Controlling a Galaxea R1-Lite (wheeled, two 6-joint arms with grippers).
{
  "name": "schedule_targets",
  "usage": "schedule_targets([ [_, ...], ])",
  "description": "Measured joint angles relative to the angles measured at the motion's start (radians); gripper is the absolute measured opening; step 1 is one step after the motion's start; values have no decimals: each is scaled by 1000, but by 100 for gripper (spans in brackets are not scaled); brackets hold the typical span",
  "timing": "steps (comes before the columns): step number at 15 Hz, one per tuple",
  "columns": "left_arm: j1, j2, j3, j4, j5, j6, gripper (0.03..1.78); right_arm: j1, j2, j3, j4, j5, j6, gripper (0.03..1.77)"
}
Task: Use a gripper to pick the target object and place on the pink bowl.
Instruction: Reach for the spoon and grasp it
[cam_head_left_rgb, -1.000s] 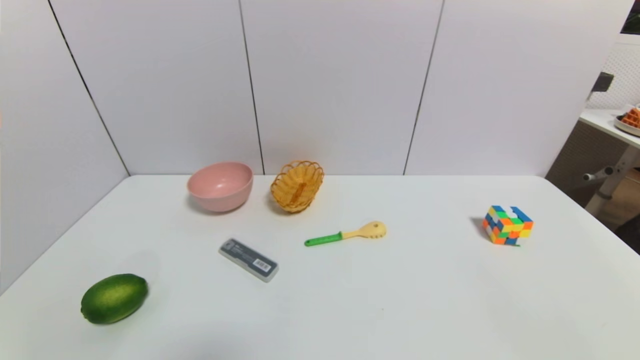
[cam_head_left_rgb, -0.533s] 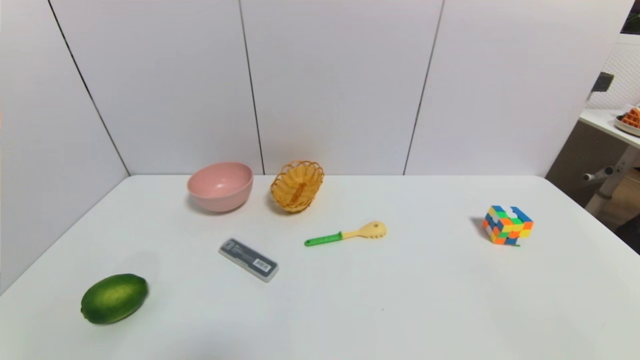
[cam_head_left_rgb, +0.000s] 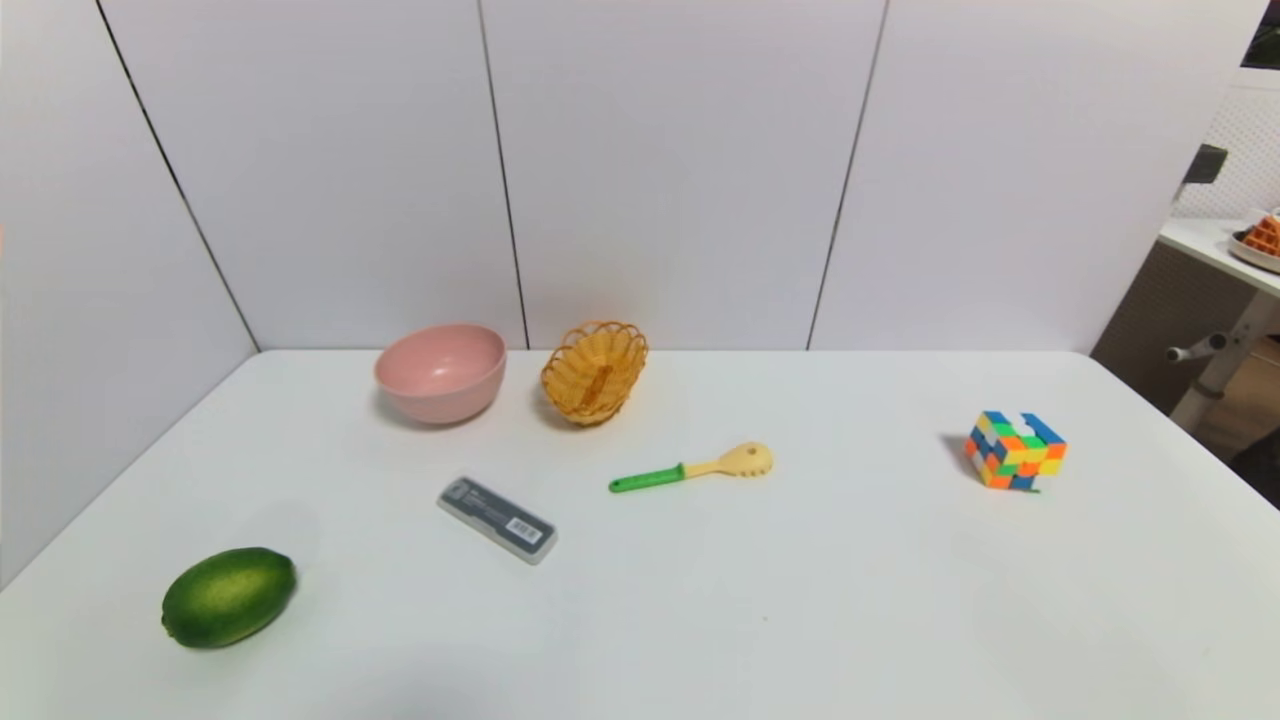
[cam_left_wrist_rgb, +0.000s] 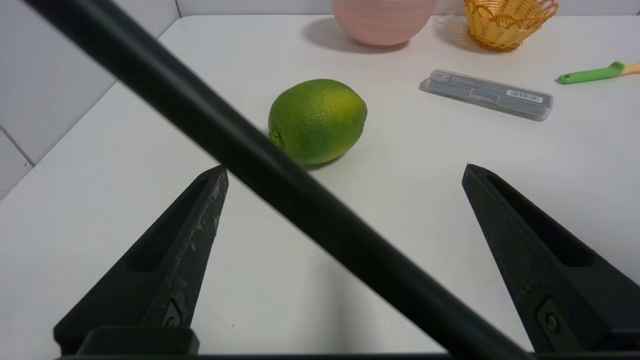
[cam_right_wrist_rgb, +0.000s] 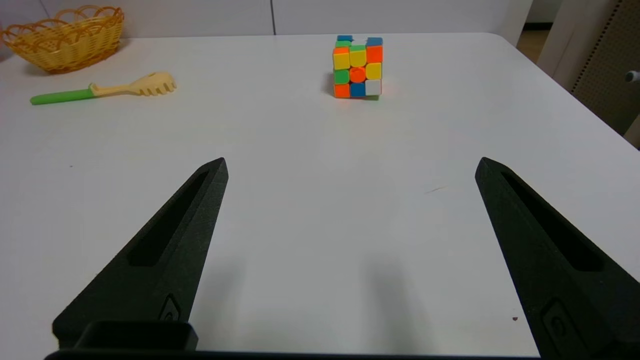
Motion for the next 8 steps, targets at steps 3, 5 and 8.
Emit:
schedule_targets([
  [3,0,91,-115,0,0,5,169,0,0,0,0,0,0,171],
  [5,-2,198,-238,2,-2,22,169,0,0,0,0,0,0,171],
  [8,-14,404,-421,3,-4,60,169,0,0,0,0,0,0,171],
])
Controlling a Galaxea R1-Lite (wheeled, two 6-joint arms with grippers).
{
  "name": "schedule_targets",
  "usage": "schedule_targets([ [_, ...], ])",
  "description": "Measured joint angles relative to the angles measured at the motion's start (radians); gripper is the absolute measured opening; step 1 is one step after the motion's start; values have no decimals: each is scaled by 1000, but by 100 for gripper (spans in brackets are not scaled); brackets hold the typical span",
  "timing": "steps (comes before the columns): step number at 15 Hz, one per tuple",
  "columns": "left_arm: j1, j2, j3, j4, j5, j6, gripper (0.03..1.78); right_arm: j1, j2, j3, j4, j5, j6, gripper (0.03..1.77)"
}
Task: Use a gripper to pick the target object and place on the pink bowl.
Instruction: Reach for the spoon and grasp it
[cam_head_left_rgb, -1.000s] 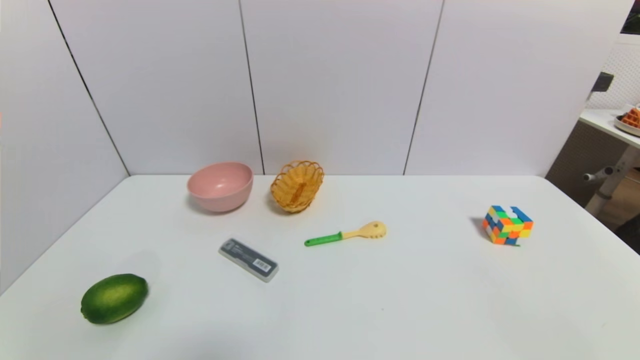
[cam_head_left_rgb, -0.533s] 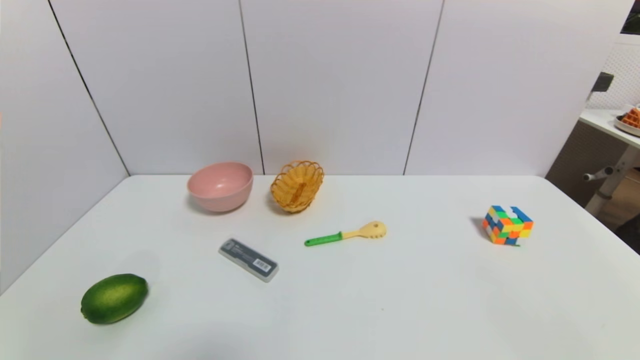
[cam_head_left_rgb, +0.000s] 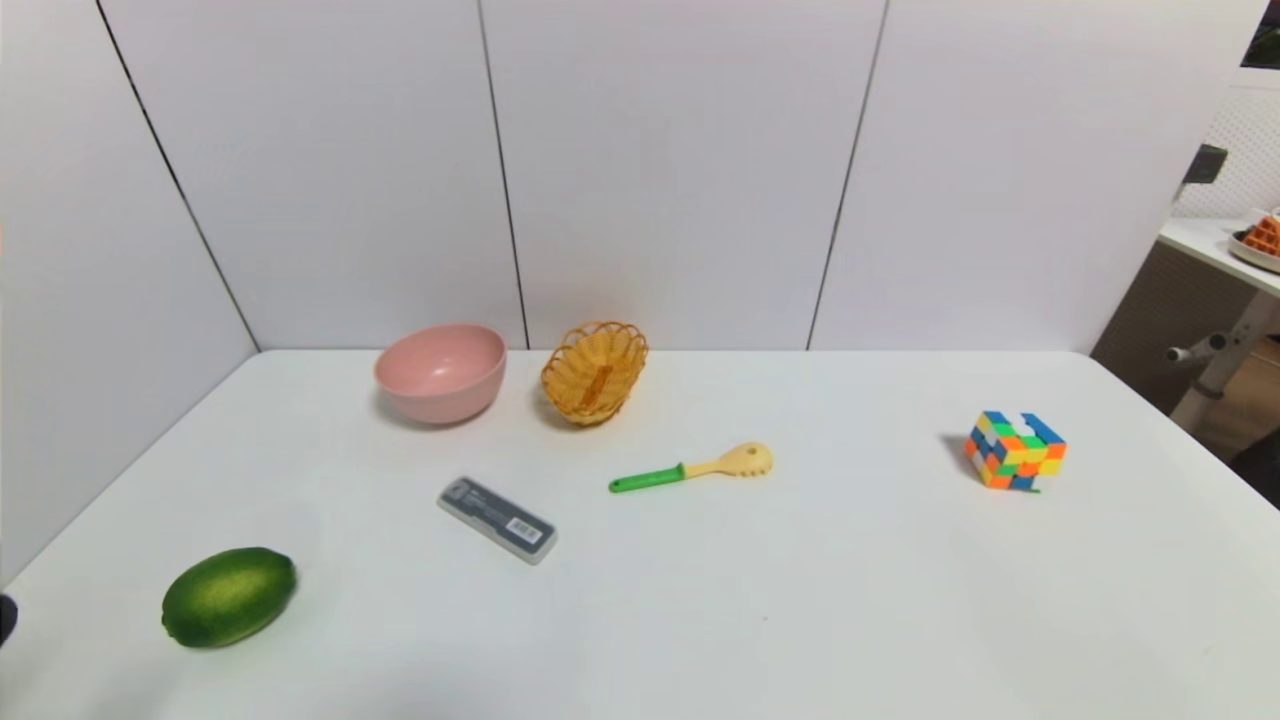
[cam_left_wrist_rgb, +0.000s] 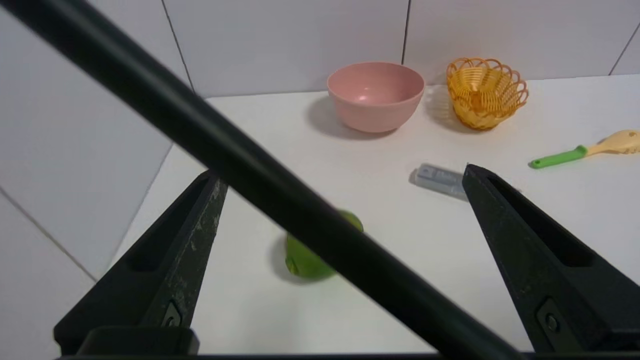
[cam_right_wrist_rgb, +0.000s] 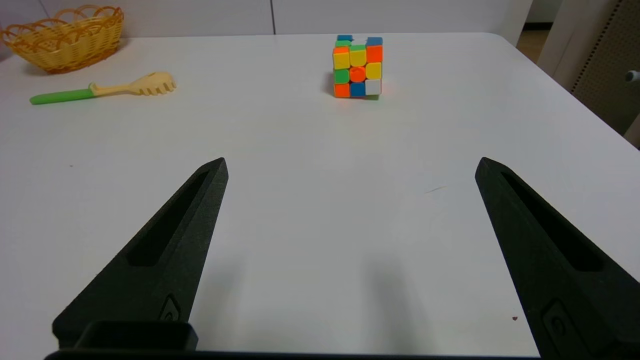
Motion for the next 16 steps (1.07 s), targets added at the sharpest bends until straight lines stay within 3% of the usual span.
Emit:
schedule_targets([
  [5,-62,412,-410,7,-31,71,169,0,0,0,0,0,0,171],
  [9,-107,723,-716,36,-139,122,169,0,0,0,-1,0,0,171],
  [14,-267,1076,-983,47,-263,130,169,0,0,0,0,0,0,171],
  [16,-322,1200,-1073,63,-355,132,169,0,0,0,0,0,0,171],
])
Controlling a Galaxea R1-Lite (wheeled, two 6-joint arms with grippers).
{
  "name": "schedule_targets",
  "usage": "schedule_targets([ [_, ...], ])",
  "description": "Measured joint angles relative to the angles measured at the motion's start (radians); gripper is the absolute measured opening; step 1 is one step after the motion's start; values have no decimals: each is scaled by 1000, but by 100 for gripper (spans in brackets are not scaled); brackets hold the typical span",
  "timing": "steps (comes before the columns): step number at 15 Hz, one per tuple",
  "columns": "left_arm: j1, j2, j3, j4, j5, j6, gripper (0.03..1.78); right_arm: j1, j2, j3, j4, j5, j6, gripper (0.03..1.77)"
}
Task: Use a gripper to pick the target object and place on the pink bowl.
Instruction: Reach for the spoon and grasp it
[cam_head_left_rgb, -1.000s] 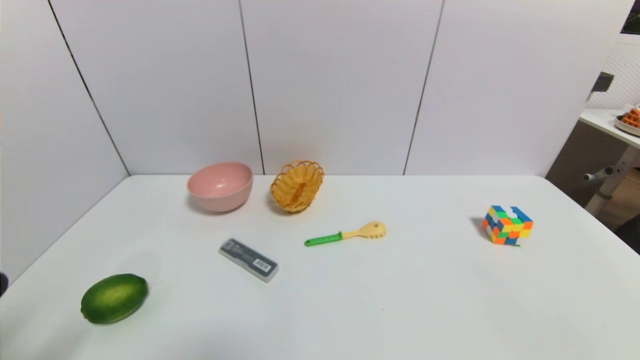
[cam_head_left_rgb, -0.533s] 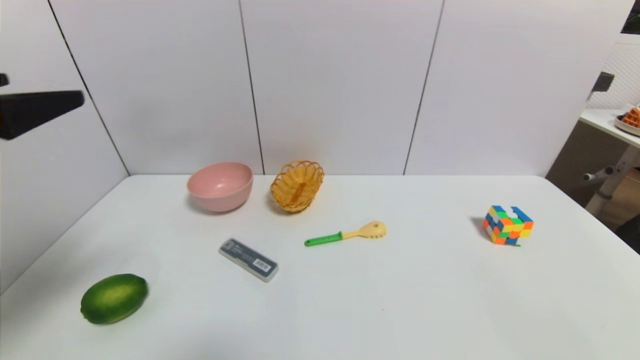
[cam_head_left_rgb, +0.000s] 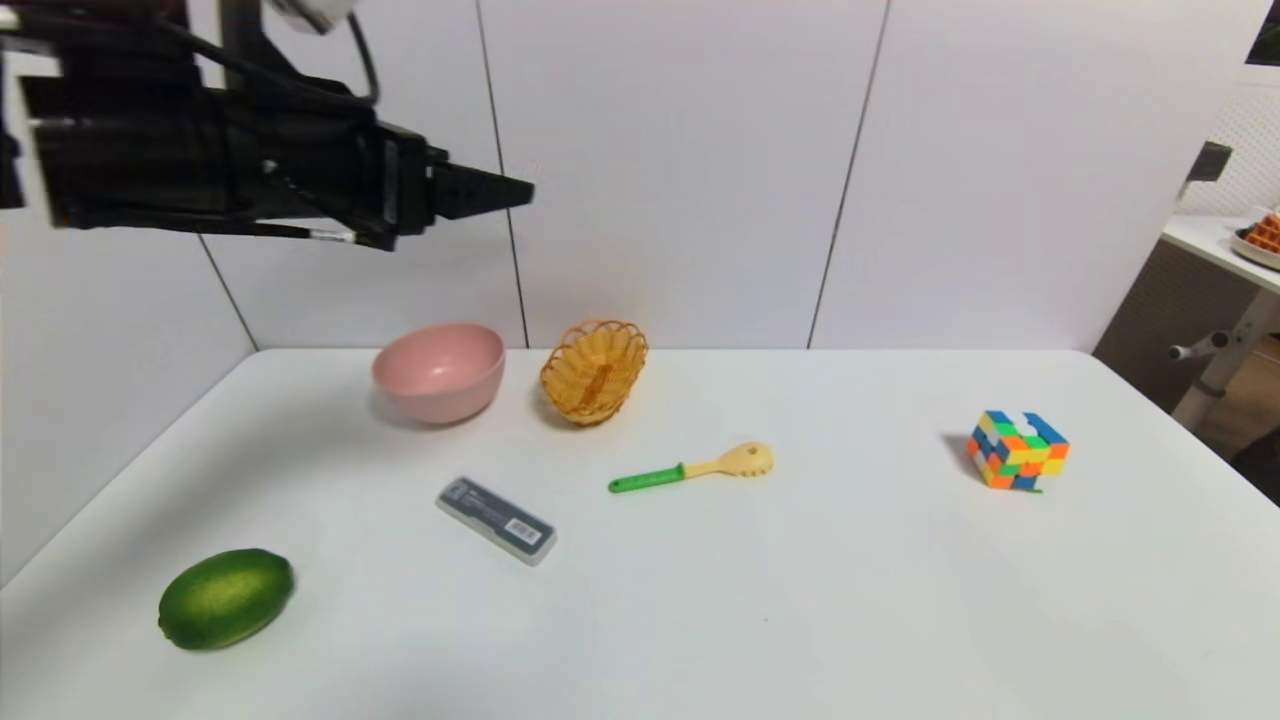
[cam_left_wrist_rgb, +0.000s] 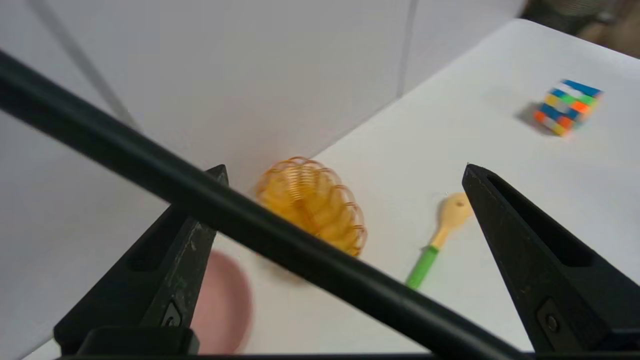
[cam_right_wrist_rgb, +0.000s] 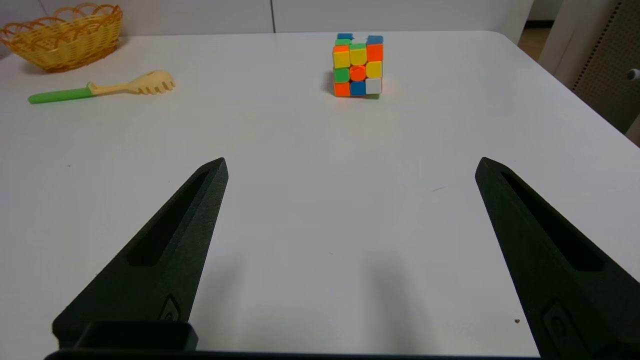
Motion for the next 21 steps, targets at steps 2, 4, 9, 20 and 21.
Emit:
schedule_targets([
  [2,-51,109,-70,38,-104,5,169,0,0,0,0,0,0,171],
  [4,-91,194,-103,56,-191,25,169,0,0,0,0,0,0,171],
  [9,-131,321,-115,128,-233,204,169,0,0,0,0,0,0,171],
  [20,-219,516,-107,132,-169,399,169,0,0,0,0,0,0,171],
  [21,-221,531,-109,132,-167,411,169,0,0,0,0,0,0,171],
])
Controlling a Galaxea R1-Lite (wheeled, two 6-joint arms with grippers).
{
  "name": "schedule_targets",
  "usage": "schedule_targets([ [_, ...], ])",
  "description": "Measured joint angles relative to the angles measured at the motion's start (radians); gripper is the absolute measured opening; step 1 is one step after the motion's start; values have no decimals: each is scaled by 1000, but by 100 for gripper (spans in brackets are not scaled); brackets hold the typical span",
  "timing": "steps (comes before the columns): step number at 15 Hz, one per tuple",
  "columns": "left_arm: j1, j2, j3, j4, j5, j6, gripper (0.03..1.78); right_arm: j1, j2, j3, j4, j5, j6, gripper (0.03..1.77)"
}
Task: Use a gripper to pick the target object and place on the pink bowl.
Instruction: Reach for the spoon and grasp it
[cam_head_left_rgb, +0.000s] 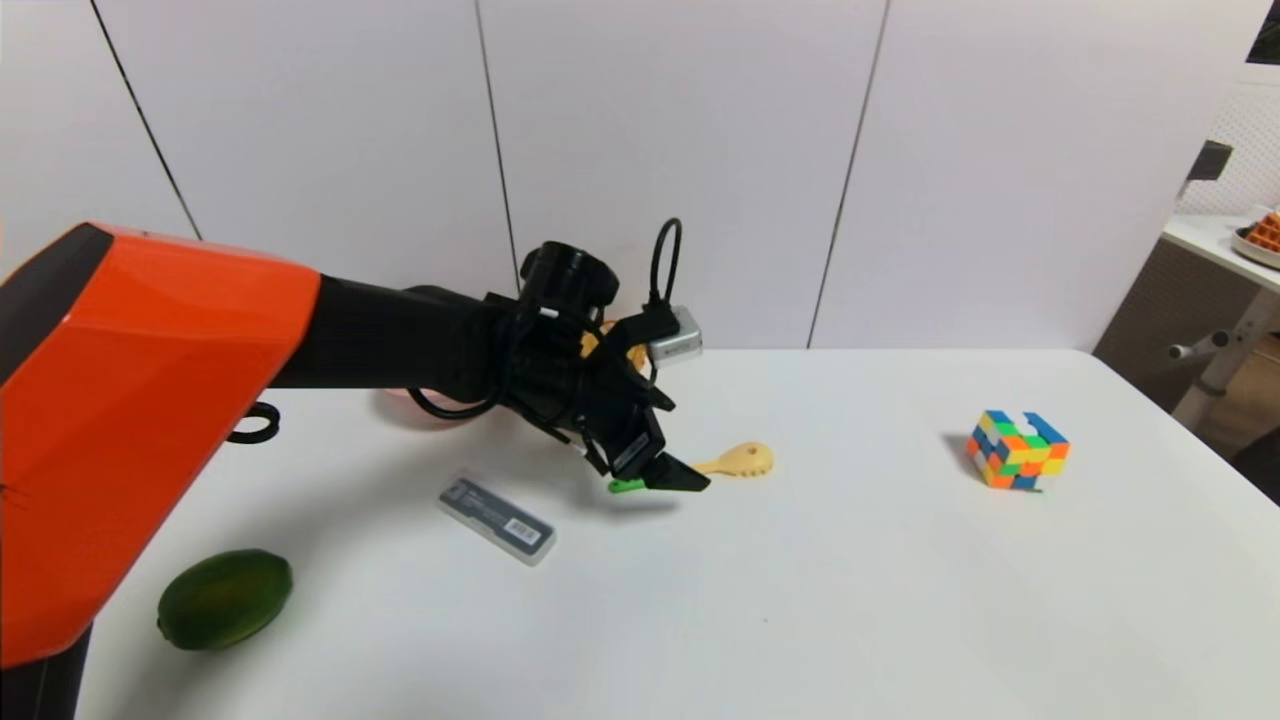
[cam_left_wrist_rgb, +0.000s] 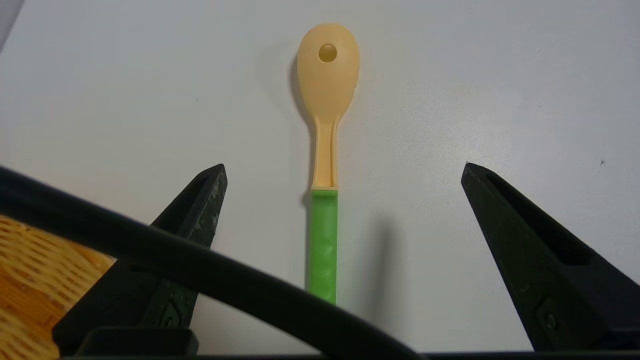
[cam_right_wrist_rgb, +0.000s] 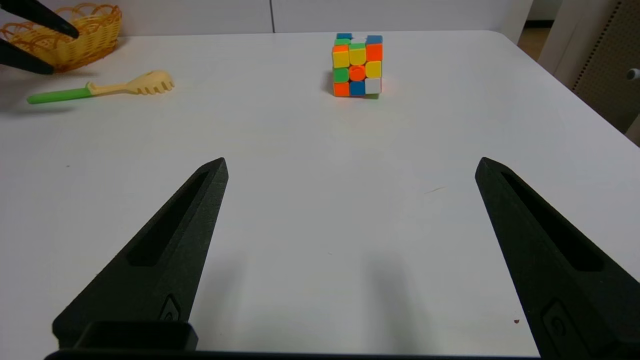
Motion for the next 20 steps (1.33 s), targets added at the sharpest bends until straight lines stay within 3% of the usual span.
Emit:
schedule_targets([
  [17,-4,96,-10,-4,20,7,169,0,0,0,0,0,0,171],
  [20,-5,96,-10,-3,20,8,120,0,0,0,0,0,0,171],
])
